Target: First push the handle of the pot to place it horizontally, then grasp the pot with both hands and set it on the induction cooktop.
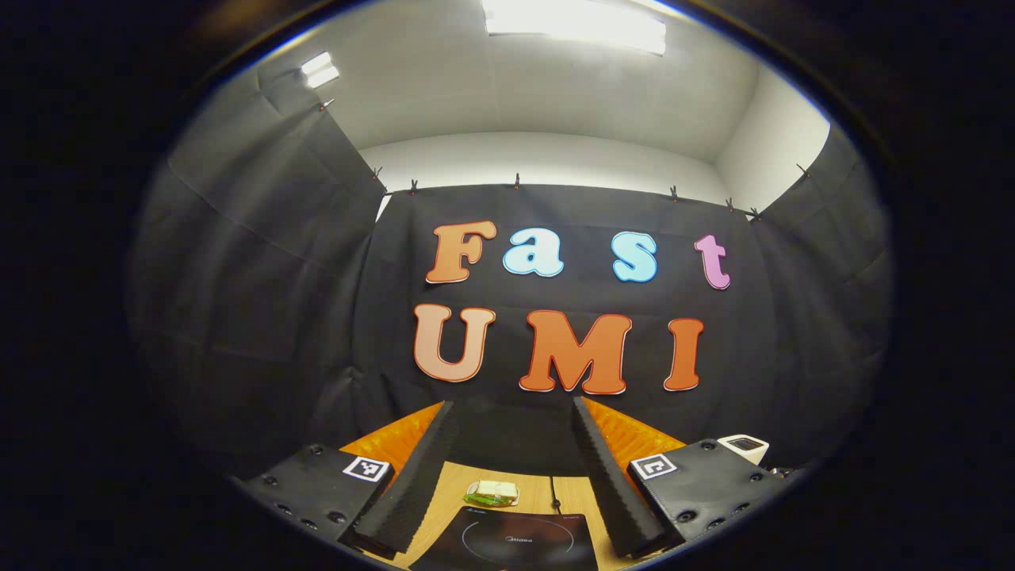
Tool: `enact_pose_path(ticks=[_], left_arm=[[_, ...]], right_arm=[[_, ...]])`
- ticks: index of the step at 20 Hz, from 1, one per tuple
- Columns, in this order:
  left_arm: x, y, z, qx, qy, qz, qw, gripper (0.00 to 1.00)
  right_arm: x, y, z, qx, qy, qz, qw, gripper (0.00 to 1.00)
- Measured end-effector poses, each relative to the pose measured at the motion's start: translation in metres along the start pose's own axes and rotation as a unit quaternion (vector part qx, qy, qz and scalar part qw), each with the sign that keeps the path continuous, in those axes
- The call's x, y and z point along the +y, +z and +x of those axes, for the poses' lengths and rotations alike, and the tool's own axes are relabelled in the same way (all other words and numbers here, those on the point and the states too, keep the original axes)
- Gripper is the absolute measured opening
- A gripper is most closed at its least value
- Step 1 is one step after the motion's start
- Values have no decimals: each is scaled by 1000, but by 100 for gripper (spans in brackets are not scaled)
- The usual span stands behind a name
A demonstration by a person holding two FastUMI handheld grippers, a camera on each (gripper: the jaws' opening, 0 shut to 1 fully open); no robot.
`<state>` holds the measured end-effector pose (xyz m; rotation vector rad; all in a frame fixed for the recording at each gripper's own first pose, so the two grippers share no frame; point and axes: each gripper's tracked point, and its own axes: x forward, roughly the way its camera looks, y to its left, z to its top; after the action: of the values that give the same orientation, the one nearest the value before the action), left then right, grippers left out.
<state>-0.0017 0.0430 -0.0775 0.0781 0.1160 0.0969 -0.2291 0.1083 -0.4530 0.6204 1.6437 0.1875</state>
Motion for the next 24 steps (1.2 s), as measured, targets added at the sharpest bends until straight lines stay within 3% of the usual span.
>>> enact_pose_path(ticks=[10,15,24], left_arm=[[-12,-26,4,18,-12,37,999,95],[-15,-36,12,29,-10,30,999,95],[-16,-42,22,32,-10,36,999,95]], right_arm=[[-31,19,19,26,-24,75,997,1],[-54,47,11,-1,-55,90,994,1],[-72,90,-1,-27,-50,120,991,1]])
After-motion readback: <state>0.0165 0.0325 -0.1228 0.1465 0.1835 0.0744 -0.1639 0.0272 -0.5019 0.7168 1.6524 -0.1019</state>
